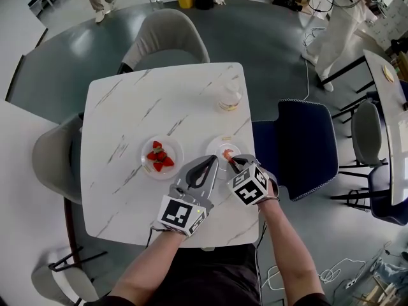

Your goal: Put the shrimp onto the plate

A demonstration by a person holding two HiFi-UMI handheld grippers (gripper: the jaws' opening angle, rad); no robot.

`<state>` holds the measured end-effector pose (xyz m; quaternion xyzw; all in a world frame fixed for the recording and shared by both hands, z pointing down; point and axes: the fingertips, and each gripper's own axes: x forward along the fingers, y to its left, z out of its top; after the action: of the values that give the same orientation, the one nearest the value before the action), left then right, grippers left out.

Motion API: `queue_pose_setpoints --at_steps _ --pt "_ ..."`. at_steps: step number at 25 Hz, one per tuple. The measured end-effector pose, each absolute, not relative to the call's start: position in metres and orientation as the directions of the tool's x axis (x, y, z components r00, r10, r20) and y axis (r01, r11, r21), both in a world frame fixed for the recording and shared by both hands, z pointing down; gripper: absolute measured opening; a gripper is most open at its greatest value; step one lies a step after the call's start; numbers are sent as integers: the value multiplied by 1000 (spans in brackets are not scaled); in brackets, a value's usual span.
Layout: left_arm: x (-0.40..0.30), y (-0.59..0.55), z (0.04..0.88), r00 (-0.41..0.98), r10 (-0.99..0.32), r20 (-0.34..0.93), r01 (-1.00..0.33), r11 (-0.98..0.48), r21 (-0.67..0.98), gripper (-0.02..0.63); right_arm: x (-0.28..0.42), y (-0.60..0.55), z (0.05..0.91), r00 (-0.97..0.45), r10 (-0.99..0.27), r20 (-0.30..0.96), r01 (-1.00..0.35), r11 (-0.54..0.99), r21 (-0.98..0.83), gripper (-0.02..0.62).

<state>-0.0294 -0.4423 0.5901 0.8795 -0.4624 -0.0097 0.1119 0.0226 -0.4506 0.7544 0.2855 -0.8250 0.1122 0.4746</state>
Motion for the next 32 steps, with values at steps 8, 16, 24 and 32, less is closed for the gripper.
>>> queue_pose_setpoints --at_steps 8,16,24,32 --pt "-26 -439 589 572 -812 113 -813 -543 212 8 25 -452 741 -394 -376 839 -592 802 82 69" --pt "-13 -419 561 591 -788 171 -803 -558 209 8 24 -431 667 -520 -448 728 -681 731 -37 44" --pt "4 -399 498 616 -773 154 -783 -579 227 8 29 -422 554 -607 -616 502 -757 640 -129 3" --pt "-3 -377 437 578 -804 141 -803 -530 273 8 34 -401 461 -639 -688 345 -760 635 -141 3"
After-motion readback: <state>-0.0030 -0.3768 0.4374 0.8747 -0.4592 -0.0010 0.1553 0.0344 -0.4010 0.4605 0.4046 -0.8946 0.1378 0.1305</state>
